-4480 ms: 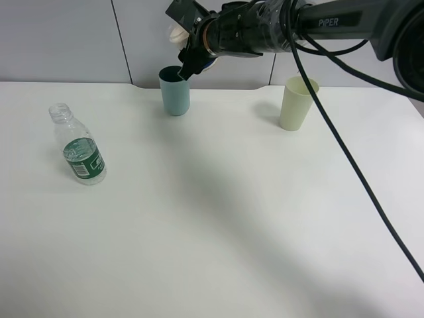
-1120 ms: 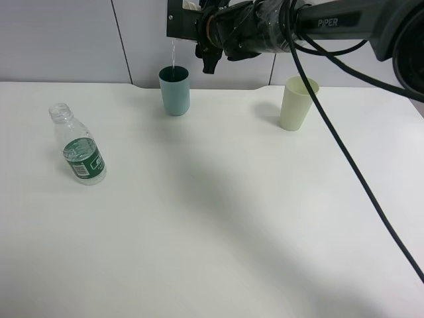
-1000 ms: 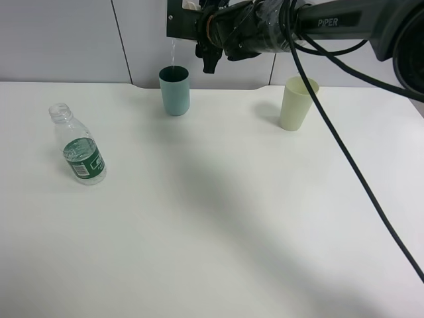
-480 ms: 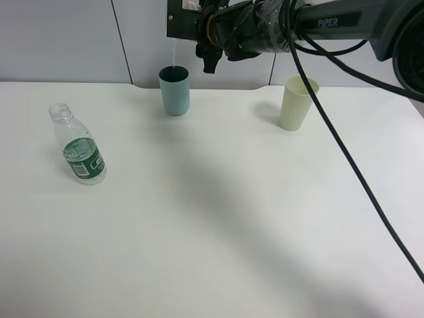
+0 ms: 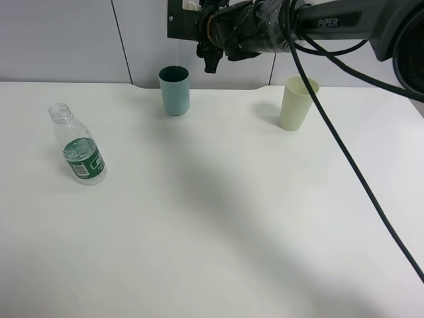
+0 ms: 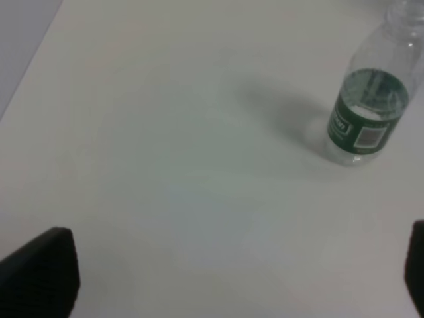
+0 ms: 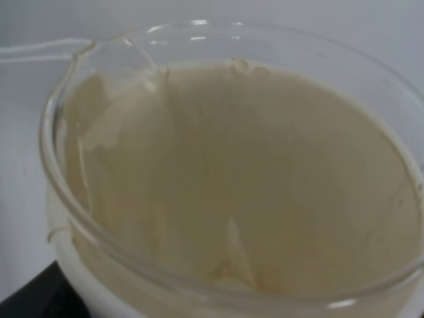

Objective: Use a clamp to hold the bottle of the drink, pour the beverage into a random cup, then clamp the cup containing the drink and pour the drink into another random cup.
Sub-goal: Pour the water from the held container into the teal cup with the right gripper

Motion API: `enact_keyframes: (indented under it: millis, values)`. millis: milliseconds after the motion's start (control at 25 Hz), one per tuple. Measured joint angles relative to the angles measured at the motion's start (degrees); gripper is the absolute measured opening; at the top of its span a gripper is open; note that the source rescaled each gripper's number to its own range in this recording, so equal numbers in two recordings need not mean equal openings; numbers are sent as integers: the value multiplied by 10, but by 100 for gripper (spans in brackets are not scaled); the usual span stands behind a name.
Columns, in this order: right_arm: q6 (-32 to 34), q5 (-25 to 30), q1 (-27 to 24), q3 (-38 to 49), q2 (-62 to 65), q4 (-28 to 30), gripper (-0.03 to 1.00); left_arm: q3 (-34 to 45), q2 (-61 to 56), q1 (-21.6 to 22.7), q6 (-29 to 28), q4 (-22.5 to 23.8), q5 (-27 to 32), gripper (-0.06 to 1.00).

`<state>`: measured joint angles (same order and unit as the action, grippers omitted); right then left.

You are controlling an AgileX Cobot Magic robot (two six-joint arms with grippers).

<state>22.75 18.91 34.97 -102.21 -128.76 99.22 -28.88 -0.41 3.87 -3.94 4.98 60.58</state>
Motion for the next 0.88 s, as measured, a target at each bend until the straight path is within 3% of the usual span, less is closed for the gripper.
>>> enact_keyframes:
  millis: [880]
  values:
    - [-90, -2, 0, 0, 0, 0, 3, 0, 0, 0, 0, 0, 0, 100]
